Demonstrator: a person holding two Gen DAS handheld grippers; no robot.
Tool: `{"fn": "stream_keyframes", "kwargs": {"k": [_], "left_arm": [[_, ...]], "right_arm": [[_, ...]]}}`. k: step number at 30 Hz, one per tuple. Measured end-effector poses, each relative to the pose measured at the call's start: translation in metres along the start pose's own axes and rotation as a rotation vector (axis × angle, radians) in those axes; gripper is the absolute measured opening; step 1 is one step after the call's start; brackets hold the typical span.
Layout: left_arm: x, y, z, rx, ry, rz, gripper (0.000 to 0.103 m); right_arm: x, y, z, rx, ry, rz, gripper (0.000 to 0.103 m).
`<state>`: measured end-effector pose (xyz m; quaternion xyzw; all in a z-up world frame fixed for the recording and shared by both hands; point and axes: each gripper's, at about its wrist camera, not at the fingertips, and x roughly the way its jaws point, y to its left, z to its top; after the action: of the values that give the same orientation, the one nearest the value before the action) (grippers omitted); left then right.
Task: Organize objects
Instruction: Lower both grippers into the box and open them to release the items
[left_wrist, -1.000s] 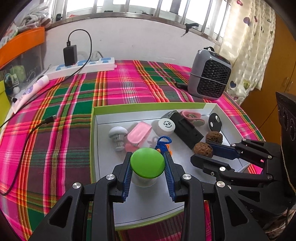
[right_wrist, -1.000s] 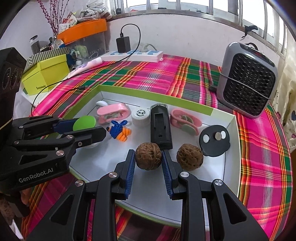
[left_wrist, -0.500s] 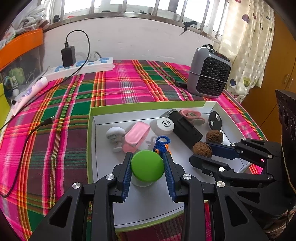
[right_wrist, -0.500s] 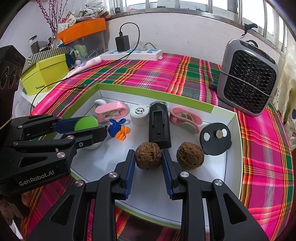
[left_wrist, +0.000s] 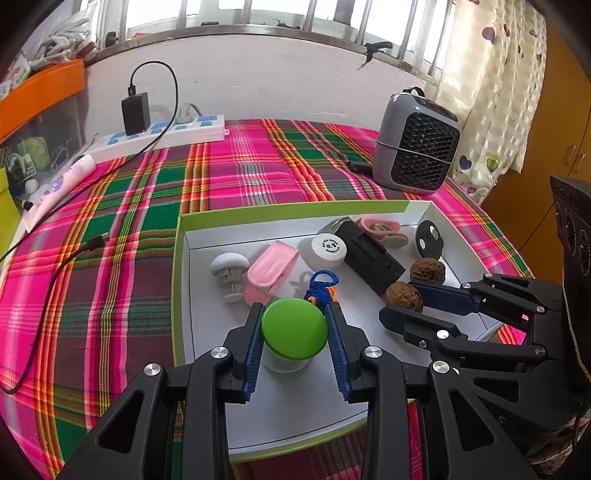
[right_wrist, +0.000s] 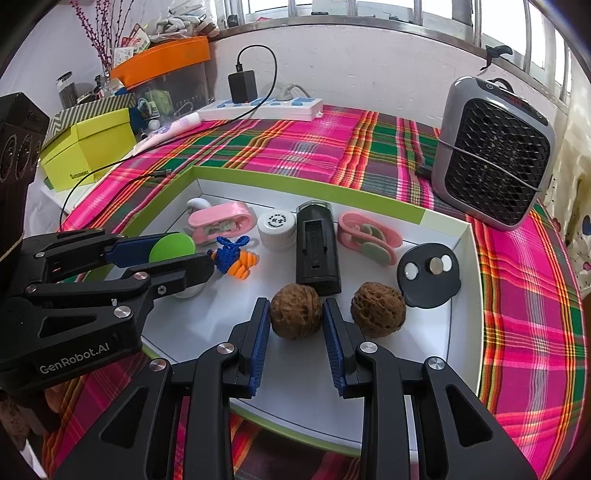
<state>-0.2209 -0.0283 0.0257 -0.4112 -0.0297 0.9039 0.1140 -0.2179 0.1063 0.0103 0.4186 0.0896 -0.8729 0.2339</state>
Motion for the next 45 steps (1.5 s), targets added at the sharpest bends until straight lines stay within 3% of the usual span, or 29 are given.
{"fn": "stream_keyframes", "kwargs": {"k": [7,16,45], "left_arm": [[-0.001,0.000,0.000,0.000,0.002,0.013,0.032],[-0.006,0.001,-0.004,-0.019,-0.001,0.019,0.041],[-0.069,-0.016,-0.043,-0.052,-0.073,0.071,0.042]], "right_arm": [[-0.001,0.000,-0.001,0.007,0.000,-0.004,0.030],[-0.007,-0.002,-0.003,0.030,-0.013,-0.011,0.033],[-0.067,0.012,-0.037,0.106,-0.106,-0.022,0.035]]}}
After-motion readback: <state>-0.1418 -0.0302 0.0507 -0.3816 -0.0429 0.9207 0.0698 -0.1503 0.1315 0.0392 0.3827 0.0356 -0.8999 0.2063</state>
